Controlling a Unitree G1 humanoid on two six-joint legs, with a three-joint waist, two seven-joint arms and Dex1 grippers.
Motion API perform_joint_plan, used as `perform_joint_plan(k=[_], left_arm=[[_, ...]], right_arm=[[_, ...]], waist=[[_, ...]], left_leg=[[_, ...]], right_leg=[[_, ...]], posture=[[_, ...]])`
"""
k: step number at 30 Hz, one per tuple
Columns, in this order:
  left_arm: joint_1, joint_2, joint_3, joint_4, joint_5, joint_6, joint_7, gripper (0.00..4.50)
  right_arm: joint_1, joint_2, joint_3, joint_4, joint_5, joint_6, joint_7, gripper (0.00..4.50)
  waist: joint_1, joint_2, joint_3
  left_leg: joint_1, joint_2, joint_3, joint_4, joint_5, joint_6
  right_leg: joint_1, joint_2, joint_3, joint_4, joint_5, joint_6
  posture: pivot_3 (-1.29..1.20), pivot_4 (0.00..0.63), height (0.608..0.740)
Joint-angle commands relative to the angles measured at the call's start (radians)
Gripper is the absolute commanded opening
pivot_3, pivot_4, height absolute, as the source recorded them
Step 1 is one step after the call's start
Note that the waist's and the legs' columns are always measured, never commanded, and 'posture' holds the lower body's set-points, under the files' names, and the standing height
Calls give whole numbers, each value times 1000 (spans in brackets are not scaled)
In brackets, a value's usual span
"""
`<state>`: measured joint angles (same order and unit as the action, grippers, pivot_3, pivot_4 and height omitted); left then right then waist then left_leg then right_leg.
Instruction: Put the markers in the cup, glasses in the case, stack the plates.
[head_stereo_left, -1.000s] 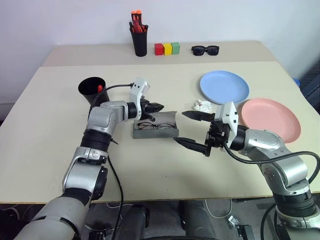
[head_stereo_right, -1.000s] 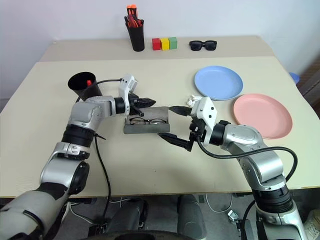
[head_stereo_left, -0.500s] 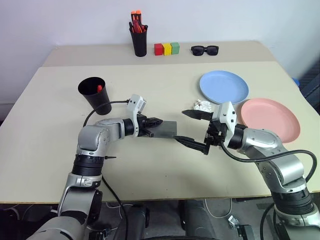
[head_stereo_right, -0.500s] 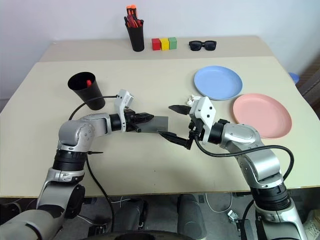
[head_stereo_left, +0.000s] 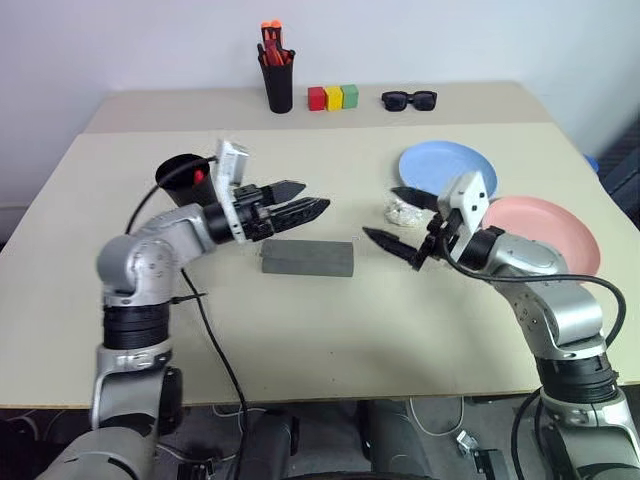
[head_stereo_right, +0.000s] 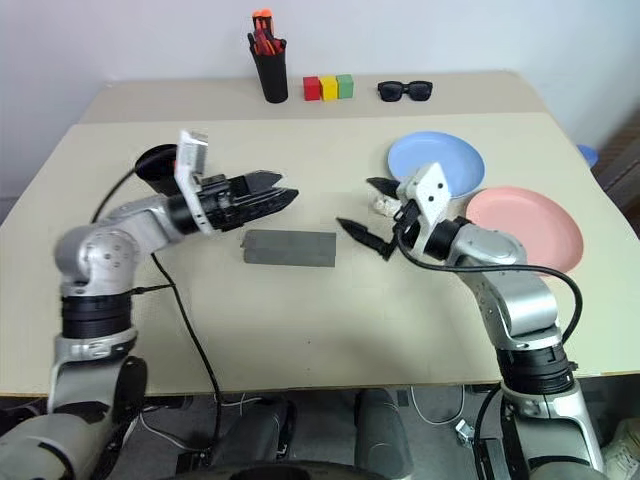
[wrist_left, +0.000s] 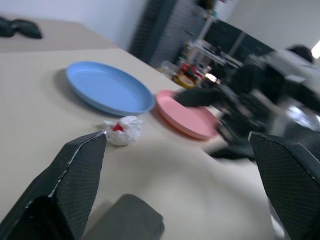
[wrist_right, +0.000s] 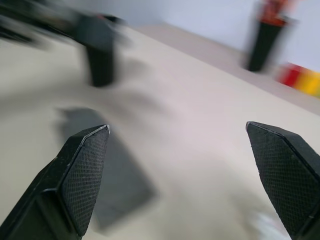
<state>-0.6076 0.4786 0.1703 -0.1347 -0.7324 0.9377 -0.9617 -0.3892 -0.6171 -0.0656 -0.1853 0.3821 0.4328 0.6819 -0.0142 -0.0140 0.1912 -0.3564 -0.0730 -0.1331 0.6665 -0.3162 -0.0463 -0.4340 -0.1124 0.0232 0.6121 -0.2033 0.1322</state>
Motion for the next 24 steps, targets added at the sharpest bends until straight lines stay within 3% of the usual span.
perform_joint_plan(k=[1, 5, 8, 16, 19, 24], left_arm=[[23, 34, 5, -38, -41, -51, -73, 4420], [44, 63, 13, -43, -50, -111, -133, 4420], [39, 40, 45, -33, -69, -163, -116, 4420], [73, 134, 38, 3, -101, -190, -226, 4420], [83, 143, 38, 14, -95, -205, -226, 4500], [97, 140, 33, 3, -98, -214, -212, 4500]], right_arm=[[16, -60, -81, 59, -70, -45, -42, 4500], [42, -143, -121, 160, -158, 11, -114, 4500], [63, -157, -143, 193, -175, 84, -161, 4500], [115, -165, -109, 145, -188, 292, -165, 4500], [114, -180, -91, 177, -209, 320, -158, 3654], [74, -170, -94, 229, -223, 323, -180, 1251]], waist=[[5, 0, 0], [5, 0, 0], [3, 0, 0], [-2, 0, 0], [0, 0, 0], [3, 0, 0]], left_leg=[[0, 0, 0, 0, 0, 0], [-1, 0, 0, 0, 0, 0], [0, 0, 0, 0, 0, 0], [0, 1, 1, 0, 0, 0], [1, 1, 1, 0, 0, 1], [0, 0, 0, 1, 0, 1]], right_leg=[[0, 0, 0, 0, 0, 0], [0, 0, 0, 0, 0, 0], [1, 0, 0, 0, 0, 0], [0, 0, 0, 0, 0, 0], [1, 0, 0, 0, 0, 0], [2, 0, 0, 0, 0, 0]], posture=[[0, 150, 740], [0, 150, 740], [0, 150, 740], [0, 150, 740], [0, 150, 740], [0, 150, 740]])
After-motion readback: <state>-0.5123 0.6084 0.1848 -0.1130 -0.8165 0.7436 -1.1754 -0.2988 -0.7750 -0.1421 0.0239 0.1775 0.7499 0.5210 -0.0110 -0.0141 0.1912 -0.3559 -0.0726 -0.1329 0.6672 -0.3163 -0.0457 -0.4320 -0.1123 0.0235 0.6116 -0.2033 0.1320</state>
